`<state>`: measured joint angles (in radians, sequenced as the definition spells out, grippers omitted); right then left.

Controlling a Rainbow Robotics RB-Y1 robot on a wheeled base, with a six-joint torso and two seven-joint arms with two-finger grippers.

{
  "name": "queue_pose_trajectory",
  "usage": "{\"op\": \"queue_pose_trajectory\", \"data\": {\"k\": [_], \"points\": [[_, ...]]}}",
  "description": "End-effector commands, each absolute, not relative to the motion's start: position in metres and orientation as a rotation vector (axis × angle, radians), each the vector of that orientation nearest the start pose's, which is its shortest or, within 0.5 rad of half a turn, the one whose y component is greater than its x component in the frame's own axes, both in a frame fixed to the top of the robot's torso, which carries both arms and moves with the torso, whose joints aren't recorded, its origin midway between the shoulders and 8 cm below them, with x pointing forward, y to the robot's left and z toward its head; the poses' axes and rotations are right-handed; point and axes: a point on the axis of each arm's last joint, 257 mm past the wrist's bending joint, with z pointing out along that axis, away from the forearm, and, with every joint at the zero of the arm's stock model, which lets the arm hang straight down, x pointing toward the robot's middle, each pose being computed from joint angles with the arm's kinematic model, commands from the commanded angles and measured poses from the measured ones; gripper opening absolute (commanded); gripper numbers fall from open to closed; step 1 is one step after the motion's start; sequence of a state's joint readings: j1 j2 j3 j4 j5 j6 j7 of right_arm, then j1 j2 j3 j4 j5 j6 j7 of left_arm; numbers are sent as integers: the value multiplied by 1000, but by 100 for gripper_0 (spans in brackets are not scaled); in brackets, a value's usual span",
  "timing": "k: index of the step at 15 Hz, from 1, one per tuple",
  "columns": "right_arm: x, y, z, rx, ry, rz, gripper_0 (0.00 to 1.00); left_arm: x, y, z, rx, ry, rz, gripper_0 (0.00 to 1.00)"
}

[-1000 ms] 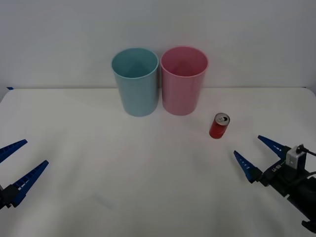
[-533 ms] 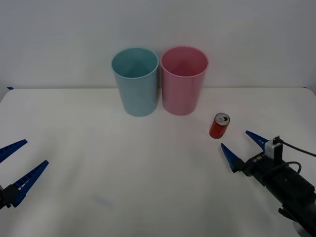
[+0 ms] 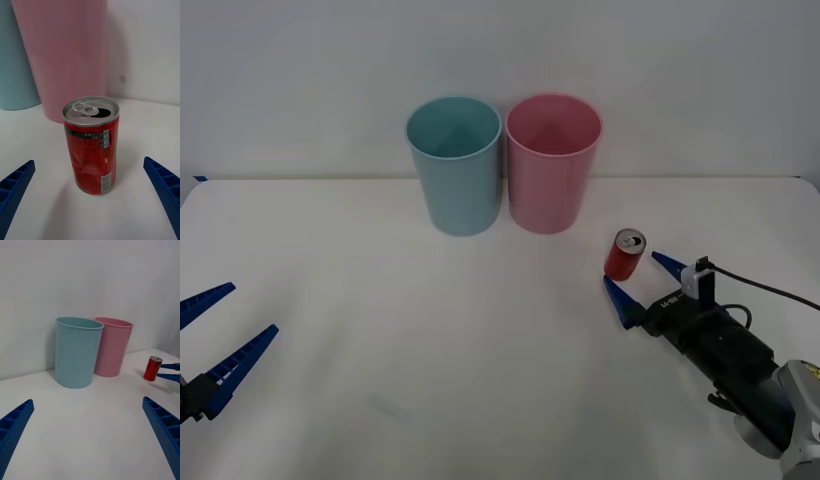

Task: Grasp the object on the table and drop it into the matching bin: aluminum can to the light blue bin, PET bottle to the pink bin.

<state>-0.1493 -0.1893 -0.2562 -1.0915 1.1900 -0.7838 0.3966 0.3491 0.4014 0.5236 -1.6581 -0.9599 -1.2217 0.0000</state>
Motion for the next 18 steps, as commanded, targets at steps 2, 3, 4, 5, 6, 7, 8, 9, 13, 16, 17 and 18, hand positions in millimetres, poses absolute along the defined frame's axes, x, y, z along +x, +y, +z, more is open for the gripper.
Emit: {"op": "queue_pose_trajectory", "data": {"k": [2, 3, 4, 5, 6, 7, 8, 9, 13, 16, 17, 18], "points": [[542, -216, -300, -422, 1584, 348, 100, 342, 330, -169, 465, 1441, -567, 100], [546, -215, -299, -425, 1583, 341, 100, 342, 330, -169, 465, 1441, -567, 100], [549, -215, -298, -426, 1583, 333, 100, 342, 330, -169, 465, 1441, -567, 100], [552, -215, -298, -425, 1588, 324, 100, 342, 330, -169, 465, 1441, -567, 100], [555, -214, -299, -426, 1592, 318, 100, 342, 330, -169, 465, 1441, -567, 100], [557, -212, -301, -422, 1596, 319, 100, 342, 330, -169, 465, 1441, -567, 100], [561, -210, -301, -422, 1600, 316, 100, 342, 330, -169, 465, 1441, -567, 100], [562, -210, -301, -420, 1601, 311, 100, 342, 330, -169, 465, 1441, -567, 100], [562, -209, -301, -421, 1597, 309, 41, 342, 330, -169, 465, 1441, -567, 100], [563, -210, -299, -419, 1592, 304, 0, 342, 330, -169, 465, 1441, -567, 100], [563, -210, -299, -418, 1591, 305, 0, 342, 330, -169, 465, 1441, -567, 100], [563, -210, -299, -416, 1590, 306, 0, 342, 330, -169, 465, 1441, -567, 100]]}}
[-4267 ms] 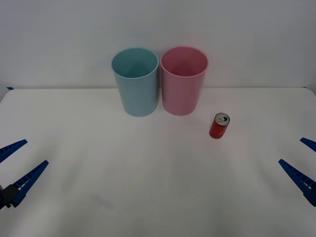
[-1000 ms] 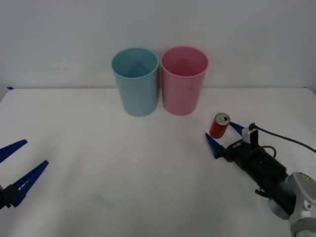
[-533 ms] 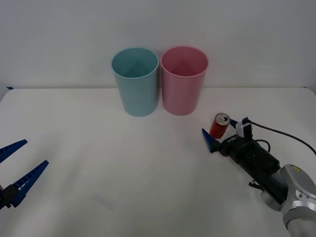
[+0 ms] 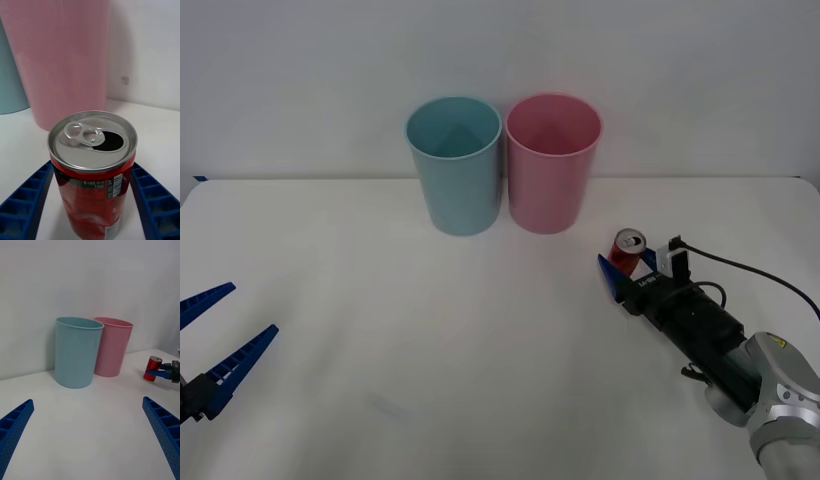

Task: Grasp the object on the table and drop it into the matching bin: aluminum can to the light blue bin, PET bottle to the pink bin.

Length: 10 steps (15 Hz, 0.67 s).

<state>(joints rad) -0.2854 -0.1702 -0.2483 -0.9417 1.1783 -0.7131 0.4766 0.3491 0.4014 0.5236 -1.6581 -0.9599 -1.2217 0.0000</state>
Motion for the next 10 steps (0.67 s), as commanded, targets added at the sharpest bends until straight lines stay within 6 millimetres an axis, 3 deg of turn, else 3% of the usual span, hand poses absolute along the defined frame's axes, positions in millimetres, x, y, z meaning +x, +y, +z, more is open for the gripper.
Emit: {"op": "queue_pose_trajectory", "data": {"k": [1, 7, 10], "points": [[563, -210, -299, -416, 1590, 306, 0, 342, 330, -169, 465, 1441, -567, 100], [559, -205, -293, -426, 1567, 338, 0, 342, 330, -169, 465, 1441, -567, 100], [550, -203, -277, -459, 1522, 354, 0, 342, 330, -169, 465, 1441, -567, 100]]}}
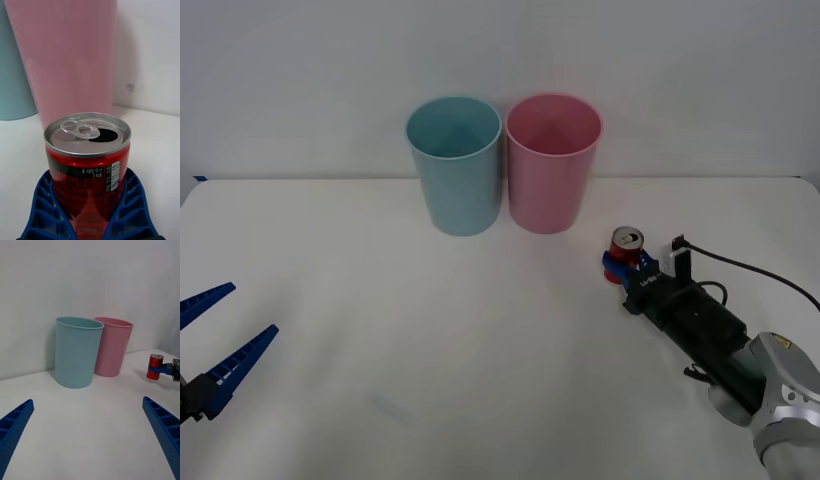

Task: Grasp the object on the table and drop it into the matching bin: aluminum can to the light blue bin, PET bottle to the pink bin.

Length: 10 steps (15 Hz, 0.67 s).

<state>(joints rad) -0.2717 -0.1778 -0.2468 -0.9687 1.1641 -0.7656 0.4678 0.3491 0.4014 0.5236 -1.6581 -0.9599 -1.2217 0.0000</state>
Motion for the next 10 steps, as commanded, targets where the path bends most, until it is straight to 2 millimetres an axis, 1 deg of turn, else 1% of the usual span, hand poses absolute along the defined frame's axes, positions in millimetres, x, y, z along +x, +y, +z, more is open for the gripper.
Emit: {"op": "queue_pose_trajectory", "data": {"k": [1, 5, 8, 9, 10], "points": [[546, -203, -271, -465, 1509, 360, 0, 342, 330, -169, 465, 1441, -567, 100], [518, -195, -247, -465, 1479, 449, 0, 342, 330, -169, 465, 1441, -567, 100], [494, -178, -219, -469, 1451, 564, 0, 342, 330, -169, 465, 1441, -567, 100], [489, -174, -213, -474, 1447, 586, 0, 342, 330, -169, 465, 1441, -567, 100], [482, -169, -200, -478, 1434, 620, 0, 342, 330, -169, 465, 1441, -567, 100]]}}
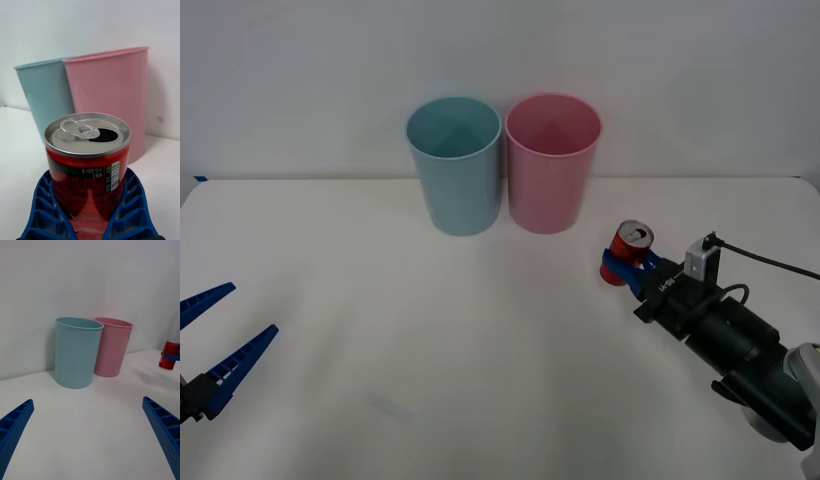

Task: Grasp the object on the table and drop it into the matching bin: aluminum can to the light blue bin, PET bottle to the pink bin.

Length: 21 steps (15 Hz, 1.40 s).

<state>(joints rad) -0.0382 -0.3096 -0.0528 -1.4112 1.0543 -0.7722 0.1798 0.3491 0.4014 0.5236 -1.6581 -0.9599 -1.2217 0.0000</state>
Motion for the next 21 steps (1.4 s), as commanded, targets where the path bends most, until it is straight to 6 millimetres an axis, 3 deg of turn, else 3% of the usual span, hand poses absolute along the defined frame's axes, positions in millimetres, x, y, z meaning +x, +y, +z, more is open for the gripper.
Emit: {"op": "queue_pose_trajectory", "data": {"k": [1, 10, 16, 21], "points": [[477, -167, -189, -480, 1424, 642, 0, 342, 330, -169, 465, 1441, -567, 100], [454, -135, -87, -486, 1306, 852, 0, 342, 330, -169, 465, 1441, -567, 100], [471, -95, -29, -598, 1204, 855, 0, 342, 330, -169, 465, 1441, -567, 100], [495, -65, -10, -699, 1189, 800, 0, 342, 330, -169, 465, 1441, -567, 100]]}}
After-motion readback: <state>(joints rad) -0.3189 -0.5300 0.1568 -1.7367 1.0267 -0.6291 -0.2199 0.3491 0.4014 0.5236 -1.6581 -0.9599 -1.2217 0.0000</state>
